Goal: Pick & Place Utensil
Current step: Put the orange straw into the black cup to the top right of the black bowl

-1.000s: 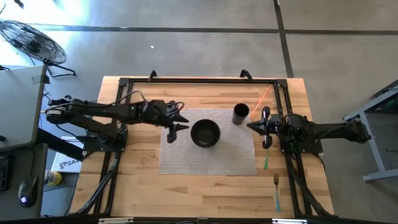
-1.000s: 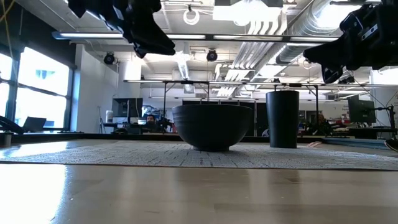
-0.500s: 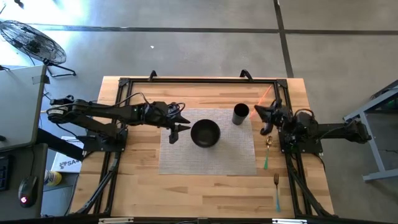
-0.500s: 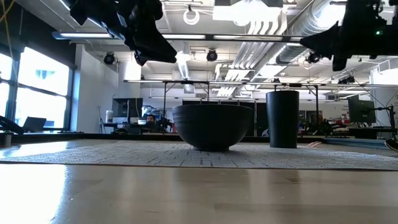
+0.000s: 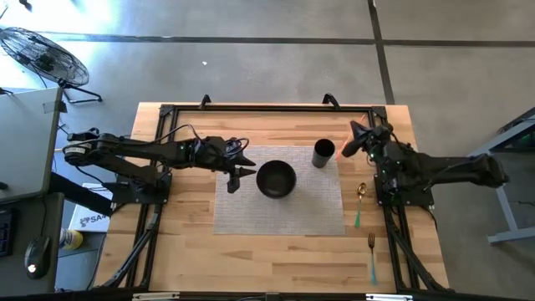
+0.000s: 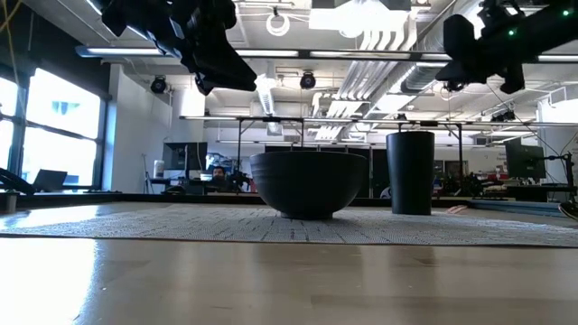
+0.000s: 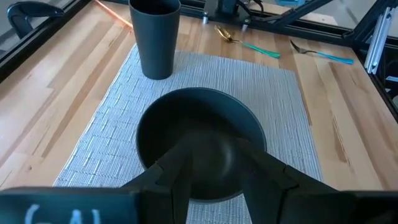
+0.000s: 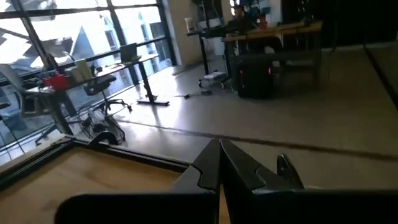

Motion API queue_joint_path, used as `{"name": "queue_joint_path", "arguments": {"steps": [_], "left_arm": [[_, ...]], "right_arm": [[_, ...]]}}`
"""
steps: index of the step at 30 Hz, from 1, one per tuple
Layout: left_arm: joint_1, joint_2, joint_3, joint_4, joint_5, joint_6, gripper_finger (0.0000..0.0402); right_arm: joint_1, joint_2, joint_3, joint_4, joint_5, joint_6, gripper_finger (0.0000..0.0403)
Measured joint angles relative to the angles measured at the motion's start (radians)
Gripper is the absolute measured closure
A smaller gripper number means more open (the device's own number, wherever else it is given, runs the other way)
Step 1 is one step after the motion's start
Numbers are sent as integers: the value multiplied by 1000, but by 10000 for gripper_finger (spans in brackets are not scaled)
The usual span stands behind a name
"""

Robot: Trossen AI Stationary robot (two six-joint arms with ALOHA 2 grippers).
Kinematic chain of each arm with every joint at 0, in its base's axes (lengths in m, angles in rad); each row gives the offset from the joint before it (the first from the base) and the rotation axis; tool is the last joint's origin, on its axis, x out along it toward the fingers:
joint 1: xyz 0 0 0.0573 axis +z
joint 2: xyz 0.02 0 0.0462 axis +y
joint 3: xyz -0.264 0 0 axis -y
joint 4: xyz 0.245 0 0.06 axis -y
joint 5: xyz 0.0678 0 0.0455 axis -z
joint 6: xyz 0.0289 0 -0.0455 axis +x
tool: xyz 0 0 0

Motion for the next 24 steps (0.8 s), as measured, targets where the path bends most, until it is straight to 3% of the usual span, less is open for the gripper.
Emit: {"name": "queue_joint_path", "arguments": {"steps": [7, 12, 24], "left_arm": [[0, 0, 0, 0, 27, -4, 282], [0, 0, 0, 0, 29, -4, 282], [0, 0, 0, -24, 29, -4, 282]], "right_arm": [[-201, 122, 227, -464, -164, 345, 403], [-374, 246, 344, -618, -294, 362, 403], [-685, 558, 482, -768, -570, 308, 403]]}}
